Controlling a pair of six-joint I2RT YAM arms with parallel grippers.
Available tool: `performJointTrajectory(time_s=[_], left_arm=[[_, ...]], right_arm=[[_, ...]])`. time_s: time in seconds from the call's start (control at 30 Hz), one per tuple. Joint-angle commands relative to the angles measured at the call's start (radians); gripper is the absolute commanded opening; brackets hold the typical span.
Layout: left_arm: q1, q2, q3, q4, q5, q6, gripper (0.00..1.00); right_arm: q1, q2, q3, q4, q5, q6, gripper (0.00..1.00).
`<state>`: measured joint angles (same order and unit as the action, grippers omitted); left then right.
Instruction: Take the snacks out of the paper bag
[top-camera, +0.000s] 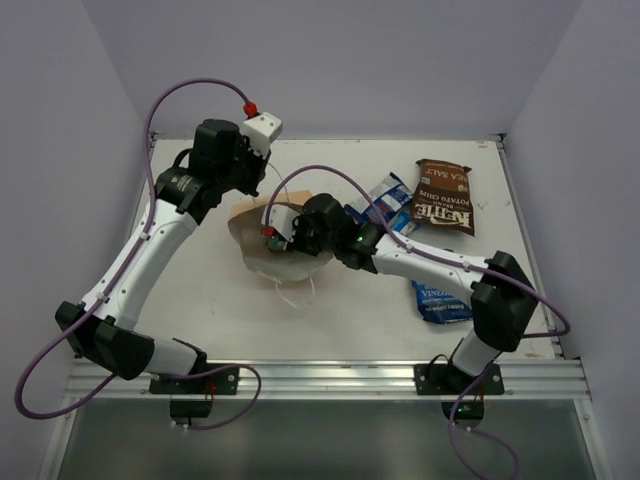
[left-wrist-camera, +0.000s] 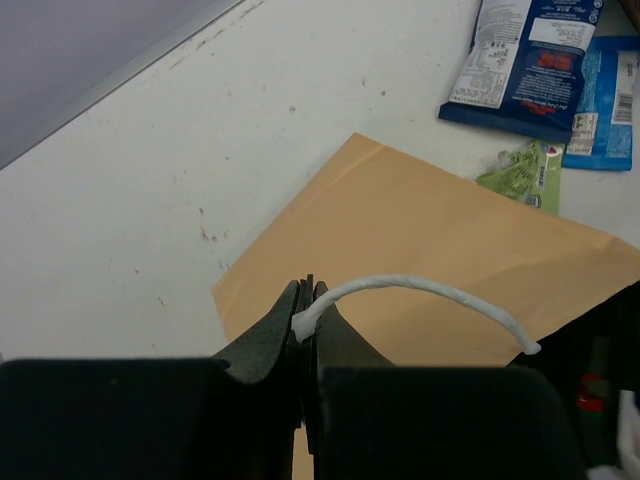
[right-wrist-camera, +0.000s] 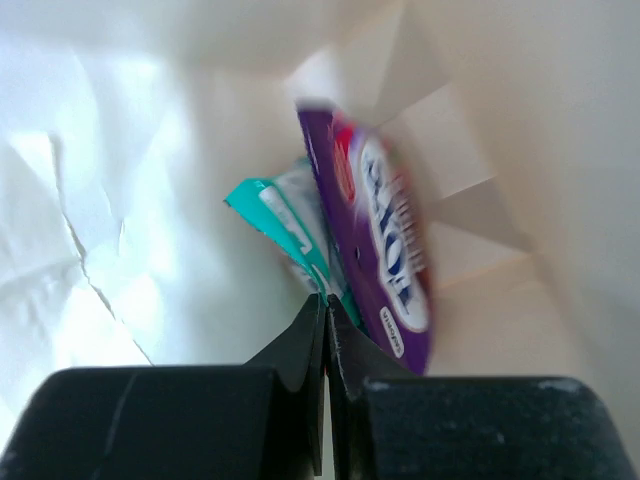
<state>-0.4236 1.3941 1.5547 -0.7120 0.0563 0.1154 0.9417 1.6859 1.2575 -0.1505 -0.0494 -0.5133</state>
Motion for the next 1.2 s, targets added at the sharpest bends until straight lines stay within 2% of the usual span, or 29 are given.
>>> performJointTrajectory(time_s=[0.0,0.2,0.27,0.37,0.67,0.73,1.03,1.17], left_arm=[[0.006,-0.003,-0.022,0.051,-0.016,0.006,0.00],[0.006,-0.014,-0.056,0.065,0.005,-0.006,0.00],[0.006,-0.020,-0.061,0.065,0.004,-0.010,0.00],[0.006,-0.020,-0.061,0.069,-0.013,-0.006,0.00],[0.008,-0.004,-0.087,0.117,-0.056,-0.003,0.00],[0.011,0.003,-0.090,0.124,-0.111,0.003,0.00],[0.036,0.019,-0.110,0.151,-0.214,0.032,0.00],[0.051,0.019,-0.107,0.155,-0.249,0.041,0.00]], right_arm=[[0.005,-0.098,0.048,0.012,-0.029,0.042,0.01],[0.005,-0.058,0.027,-0.006,-0.035,0.084,0.05],[0.005,-0.060,-0.007,0.006,-0.059,0.110,0.01],[0.005,-0.069,0.005,-0.043,-0.078,0.146,0.00],[0.006,-0.320,0.171,-0.175,-0.124,0.173,0.00],[0.006,-0.388,0.198,-0.199,-0.119,0.183,0.00],[-0.015,-0.603,0.218,-0.288,0.048,0.219,0.00],[-0.032,-0.673,0.165,-0.360,0.149,0.233,0.00]])
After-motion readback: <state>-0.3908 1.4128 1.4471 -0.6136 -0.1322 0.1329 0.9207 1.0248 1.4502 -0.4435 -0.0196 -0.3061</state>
